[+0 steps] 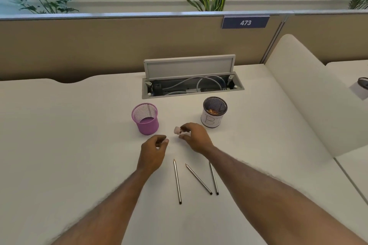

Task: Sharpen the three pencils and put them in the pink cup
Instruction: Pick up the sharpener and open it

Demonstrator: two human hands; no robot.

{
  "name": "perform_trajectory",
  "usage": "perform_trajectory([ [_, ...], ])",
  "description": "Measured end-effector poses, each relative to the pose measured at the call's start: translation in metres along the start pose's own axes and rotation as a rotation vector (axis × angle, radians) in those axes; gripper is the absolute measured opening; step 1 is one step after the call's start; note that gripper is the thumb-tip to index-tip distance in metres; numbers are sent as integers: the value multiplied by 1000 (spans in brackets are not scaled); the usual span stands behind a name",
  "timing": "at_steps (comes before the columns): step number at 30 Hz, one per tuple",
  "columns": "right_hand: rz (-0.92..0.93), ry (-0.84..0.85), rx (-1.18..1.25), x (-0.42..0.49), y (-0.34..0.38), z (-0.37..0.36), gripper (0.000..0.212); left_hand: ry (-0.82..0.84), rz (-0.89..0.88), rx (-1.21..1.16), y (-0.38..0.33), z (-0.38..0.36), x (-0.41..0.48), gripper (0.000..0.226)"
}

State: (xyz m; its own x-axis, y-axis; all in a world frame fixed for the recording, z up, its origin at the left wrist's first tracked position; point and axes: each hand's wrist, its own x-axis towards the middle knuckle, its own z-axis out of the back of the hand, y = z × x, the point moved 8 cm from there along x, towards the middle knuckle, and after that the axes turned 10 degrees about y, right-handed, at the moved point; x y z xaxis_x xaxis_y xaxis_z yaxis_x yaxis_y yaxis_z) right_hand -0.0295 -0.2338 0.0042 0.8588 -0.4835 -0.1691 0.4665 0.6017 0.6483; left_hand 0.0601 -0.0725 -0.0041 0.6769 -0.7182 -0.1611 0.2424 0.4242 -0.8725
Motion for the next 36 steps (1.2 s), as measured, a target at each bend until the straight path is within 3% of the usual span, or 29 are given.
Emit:
perform_trajectory([
  [4,23,-8,242,-22,4,-1,27,78,-24,-99,-14,-12,-1,31],
  [14,113,-26,465,-57,26,3,24,149,-159,-226,-46,-13,-13,22],
  [23,162,-76,528,-69,39,11,16,64,-260,-226,-61,1,-21,23],
  [31,157,-90,574,-73,37,11,17,62,-237,-284,-64,4,-24,33],
  [36,134,-113,613,-73,35,8,16,-12,-326,-231,-78,11,-31,22],
])
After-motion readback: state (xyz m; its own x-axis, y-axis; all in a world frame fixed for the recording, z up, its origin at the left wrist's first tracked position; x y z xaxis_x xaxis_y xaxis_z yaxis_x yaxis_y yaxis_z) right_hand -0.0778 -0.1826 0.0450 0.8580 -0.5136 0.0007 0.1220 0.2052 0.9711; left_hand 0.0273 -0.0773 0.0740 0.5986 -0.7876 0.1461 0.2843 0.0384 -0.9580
